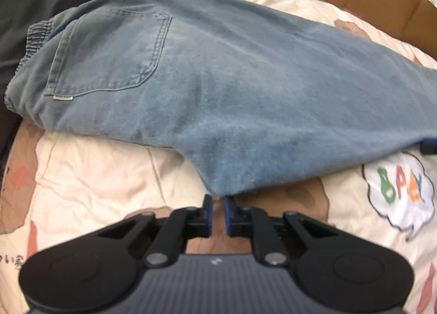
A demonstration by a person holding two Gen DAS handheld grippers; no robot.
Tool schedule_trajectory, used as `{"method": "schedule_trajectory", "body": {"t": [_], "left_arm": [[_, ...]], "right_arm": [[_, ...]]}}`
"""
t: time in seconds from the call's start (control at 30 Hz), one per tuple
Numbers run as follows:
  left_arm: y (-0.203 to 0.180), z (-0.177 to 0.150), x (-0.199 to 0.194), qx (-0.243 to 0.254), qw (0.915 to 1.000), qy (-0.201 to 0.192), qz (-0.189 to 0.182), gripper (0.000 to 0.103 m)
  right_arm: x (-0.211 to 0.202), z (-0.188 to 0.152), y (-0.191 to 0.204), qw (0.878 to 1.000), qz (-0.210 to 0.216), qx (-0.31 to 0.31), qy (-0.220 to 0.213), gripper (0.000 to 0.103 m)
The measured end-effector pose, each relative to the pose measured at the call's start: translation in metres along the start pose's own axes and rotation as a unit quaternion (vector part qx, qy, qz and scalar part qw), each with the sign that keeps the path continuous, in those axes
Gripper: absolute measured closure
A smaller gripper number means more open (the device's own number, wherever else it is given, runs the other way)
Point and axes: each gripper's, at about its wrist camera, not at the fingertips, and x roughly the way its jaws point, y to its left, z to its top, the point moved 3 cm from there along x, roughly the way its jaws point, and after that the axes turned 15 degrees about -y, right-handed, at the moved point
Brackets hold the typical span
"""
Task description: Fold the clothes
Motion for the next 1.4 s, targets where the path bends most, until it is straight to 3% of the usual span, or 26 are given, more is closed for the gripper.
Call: {"method": "schedule_trajectory", "body": {"t": [0.1,0.23,0.4,0.63,0.73,0.9,1.03,1.17,1.4], "left_arm": [[0.005,0.009,-0.019,-0.014,0.9998,-0.014,-0.004,0.093],[-0.001,0.032,-0.021,0.005,0.9990,-0.043,-0.012,0.091],[-0.012,0.060,0.000,0.017,0.9973,-0.070,-0.010,0.089],[-0.021,0.084,0.024,0.035,0.9961,-0.081,-0.006,0.070],[-0.030,0.085,0.035,0.044,0.9962,-0.073,-0.019,0.051],[-0.054,0.078,0.051,0.070,0.9953,-0.052,-0.043,0.049],[-0.067,0.063,0.066,0.083,0.9945,-0.043,-0.048,0.032],[-0.080,0.051,0.082,0.092,0.9936,-0.039,-0.052,0.027],[-0.085,0.072,0.102,0.096,0.9914,-0.071,-0.055,0.023]], "right_arm": [[-0.013,0.000,-0.009,1.000,-0.001,0.010,-0.002,0.071],[-0.032,0.008,-0.020,0.999,0.007,0.025,-0.022,0.070],[-0.044,0.021,-0.042,0.997,-0.042,0.023,-0.057,0.070],[-0.043,0.031,-0.081,0.989,-0.127,0.036,-0.072,0.070],[-0.035,0.030,-0.084,0.987,-0.139,0.030,-0.067,0.067],[-0.016,0.023,-0.083,0.987,-0.150,0.012,-0.048,0.063],[0.004,0.010,-0.078,0.989,-0.148,-0.008,-0.026,0.062],[0.015,0.008,-0.070,0.988,-0.148,-0.040,-0.032,0.055],[0.034,0.021,-0.069,0.986,-0.151,-0.053,-0.054,0.050]]}}
